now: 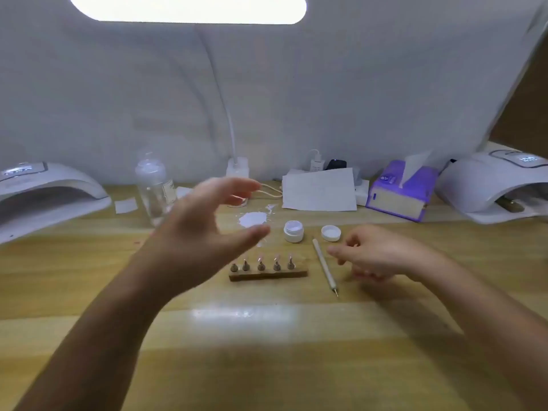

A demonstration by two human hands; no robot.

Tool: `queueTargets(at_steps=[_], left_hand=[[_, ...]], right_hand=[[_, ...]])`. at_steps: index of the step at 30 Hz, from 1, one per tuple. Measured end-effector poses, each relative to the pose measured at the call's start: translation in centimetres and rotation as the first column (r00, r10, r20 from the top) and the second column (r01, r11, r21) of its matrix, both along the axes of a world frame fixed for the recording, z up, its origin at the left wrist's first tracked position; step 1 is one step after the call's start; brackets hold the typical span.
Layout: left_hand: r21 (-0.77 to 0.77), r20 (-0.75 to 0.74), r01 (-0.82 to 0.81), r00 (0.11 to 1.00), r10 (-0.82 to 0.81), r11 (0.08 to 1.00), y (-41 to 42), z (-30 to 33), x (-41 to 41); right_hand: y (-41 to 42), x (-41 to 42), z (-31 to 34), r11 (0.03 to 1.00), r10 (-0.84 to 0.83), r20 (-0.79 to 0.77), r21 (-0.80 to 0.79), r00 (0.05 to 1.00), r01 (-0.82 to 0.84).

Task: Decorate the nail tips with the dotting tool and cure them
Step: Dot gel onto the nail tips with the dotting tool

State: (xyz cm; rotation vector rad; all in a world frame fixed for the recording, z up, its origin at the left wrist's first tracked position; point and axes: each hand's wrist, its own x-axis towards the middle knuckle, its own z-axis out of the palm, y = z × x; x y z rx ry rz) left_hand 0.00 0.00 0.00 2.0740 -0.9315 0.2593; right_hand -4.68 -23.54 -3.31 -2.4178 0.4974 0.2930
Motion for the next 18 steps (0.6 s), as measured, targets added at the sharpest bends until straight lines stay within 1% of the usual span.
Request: queueTargets(at_steps=[1,2,4,6,8,9,10,11,12,13,14,15,16,17,18], left_hand=[[0.083,-0.061,0.032,0.998,-0.027,0.996,-0.9,0.0,0.7],[0.195,-0.115,0.069,0.992,-0.047,0.978,-1.8,-0.2,1.3],[0.409,-0.14,0.117,0.988,-0.064,0.905,-3.3,-1.3,2.5],[0.512,-0.161,0.148,0.984,-0.075,0.846,-4.0,-2.6,3.3],[0.57,-0.152,0.142,0.986,-0.066,0.809,-4.1,-4.0,4.1],[0.59,-0.127,0.124,0.99,-0.06,0.798,-4.0,-4.6,4.2],[0.6,-0.1,0.104,0.994,-0.054,0.793,-3.9,-5.0,4.3],[0.591,-0.09,0.1,0.994,-0.059,0.801,-3.8,-5.3,4.5],[0.575,-0.095,0.113,0.993,-0.072,0.81,-3.7,-5.5,4.6],[0.561,-0.108,0.132,0.99,-0.086,0.817,-3.6,-5.5,4.8],[0.56,-0.116,0.151,0.988,-0.104,0.815,-3.6,-5.5,4.9],[0.566,-0.122,0.166,0.986,-0.118,0.807,-3.7,-5.5,5.1],[0.571,-0.12,0.176,0.984,-0.131,0.802,-3.7,-5.6,5.3],[0.569,-0.123,0.183,0.983,-0.137,0.802,-3.8,-5.6,5.4],[0.566,-0.121,0.185,0.983,-0.141,0.803,-4.0,-5.7,5.6]], right_hand=[[0.5,0.3,-0.2,0.999,0.004,-0.018,-0.039,1.0,-0.005],[0.8,0.6,-0.4,0.994,0.006,-0.017,-0.111,1.0,-0.008],[1.7,1.2,-1.5,0.963,0.049,-0.026,-0.265,0.998,-0.054],[2.1,1.8,-2.2,0.948,0.058,0.014,-0.313,0.998,-0.051],[1.9,2.0,-2.2,0.953,0.073,0.026,-0.298,0.997,-0.062],[1.7,2.0,-2.0,0.967,0.067,0.024,-0.246,0.997,-0.059],[1.4,1.9,-1.8,0.987,0.05,0.017,-0.153,0.999,-0.047],[1.0,1.8,-1.7,1.0,0.026,0.016,-0.003,1.0,-0.026],[0.6,1.7,-1.5,0.981,-0.008,0.023,0.193,1.0,0.003],[0.2,1.6,-1.4,0.921,-0.047,0.03,0.389,0.998,0.031],[-0.1,1.6,-1.3,0.835,-0.094,0.05,0.548,0.994,0.051],[-0.4,1.6,-1.2,0.746,-0.15,0.076,0.663,0.986,0.063],[-0.5,1.7,-1.1,0.675,-0.208,0.109,0.735,0.972,0.062],[-0.4,2.0,-1.1,0.624,-0.27,0.154,0.78,0.95,0.051],[-0.3,2.4,-1.1,0.592,-0.334,0.209,0.805,0.919,0.033]])
